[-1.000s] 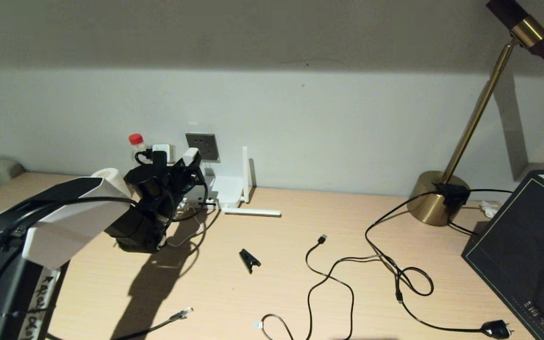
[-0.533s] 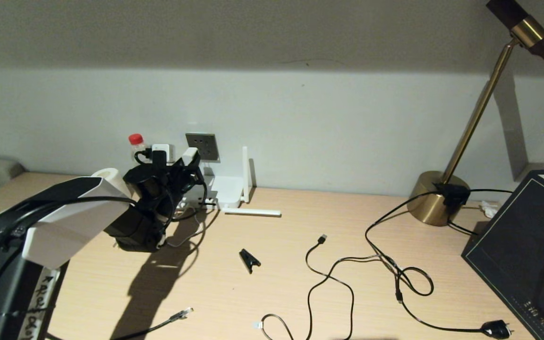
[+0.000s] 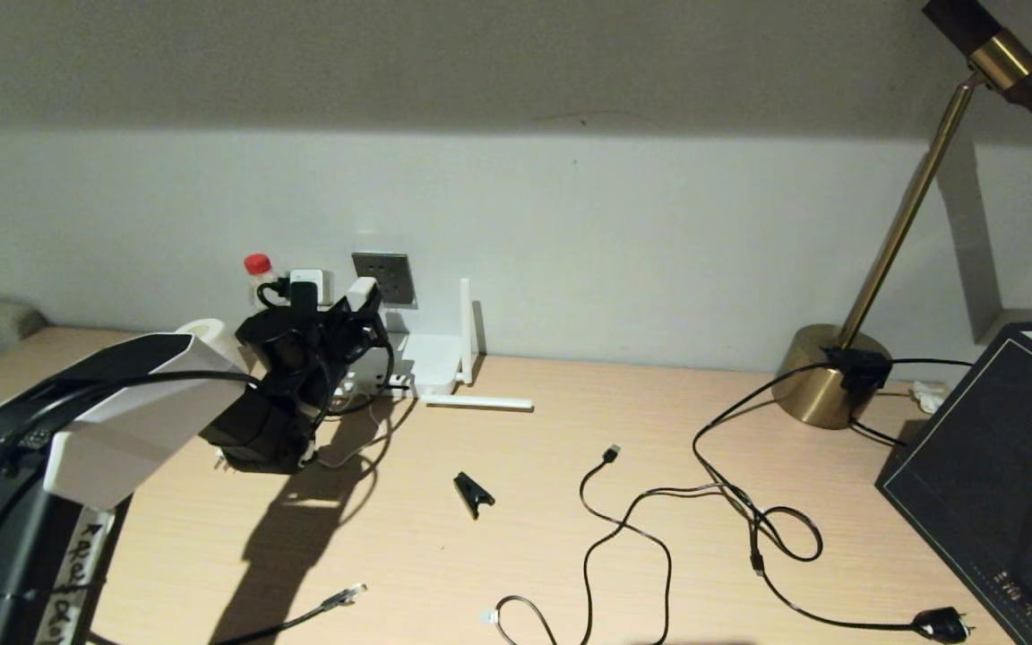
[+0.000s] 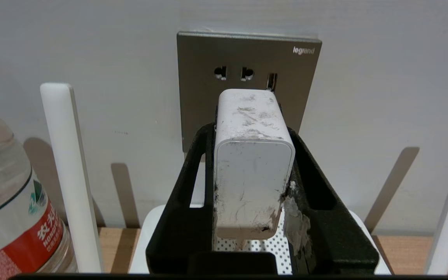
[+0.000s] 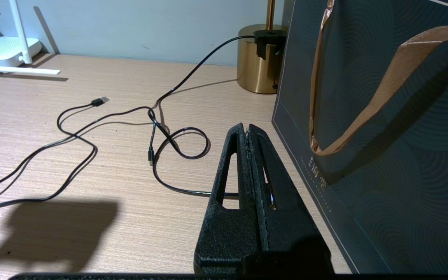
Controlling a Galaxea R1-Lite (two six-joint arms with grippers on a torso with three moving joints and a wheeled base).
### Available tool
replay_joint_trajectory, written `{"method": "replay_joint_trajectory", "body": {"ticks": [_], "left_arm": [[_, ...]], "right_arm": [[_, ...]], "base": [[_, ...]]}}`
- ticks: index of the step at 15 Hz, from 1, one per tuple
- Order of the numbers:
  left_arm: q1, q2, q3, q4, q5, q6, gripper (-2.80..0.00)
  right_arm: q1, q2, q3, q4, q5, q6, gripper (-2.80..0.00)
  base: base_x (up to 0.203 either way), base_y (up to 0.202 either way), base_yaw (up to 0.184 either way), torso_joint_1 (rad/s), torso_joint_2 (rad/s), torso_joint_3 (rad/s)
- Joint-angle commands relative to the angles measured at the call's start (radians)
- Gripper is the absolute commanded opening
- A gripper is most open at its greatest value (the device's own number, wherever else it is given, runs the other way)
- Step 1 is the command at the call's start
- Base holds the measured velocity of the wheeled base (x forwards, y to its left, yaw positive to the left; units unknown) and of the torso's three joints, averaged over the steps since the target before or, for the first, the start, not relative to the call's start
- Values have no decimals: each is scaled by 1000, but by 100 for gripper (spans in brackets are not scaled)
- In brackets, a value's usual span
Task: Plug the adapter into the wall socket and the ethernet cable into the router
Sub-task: Plug plug into socket
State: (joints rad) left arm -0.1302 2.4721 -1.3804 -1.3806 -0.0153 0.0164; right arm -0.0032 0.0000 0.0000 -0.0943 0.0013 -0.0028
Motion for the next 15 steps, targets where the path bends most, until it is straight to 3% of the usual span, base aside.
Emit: {"method": "replay_joint_trajectory", "body": {"ticks": [1, 15], "left_arm": [[0, 2, -8, -7, 0, 0, -280], [6, 24, -71, 34, -2, -1, -280]], "right_arm": [[0, 2, 35, -1, 0, 0, -280], [0, 2, 35, -1, 0, 0, -280]], "base": [[0, 0, 0, 0, 0, 0], [0, 0, 0, 0, 0, 0]]}}
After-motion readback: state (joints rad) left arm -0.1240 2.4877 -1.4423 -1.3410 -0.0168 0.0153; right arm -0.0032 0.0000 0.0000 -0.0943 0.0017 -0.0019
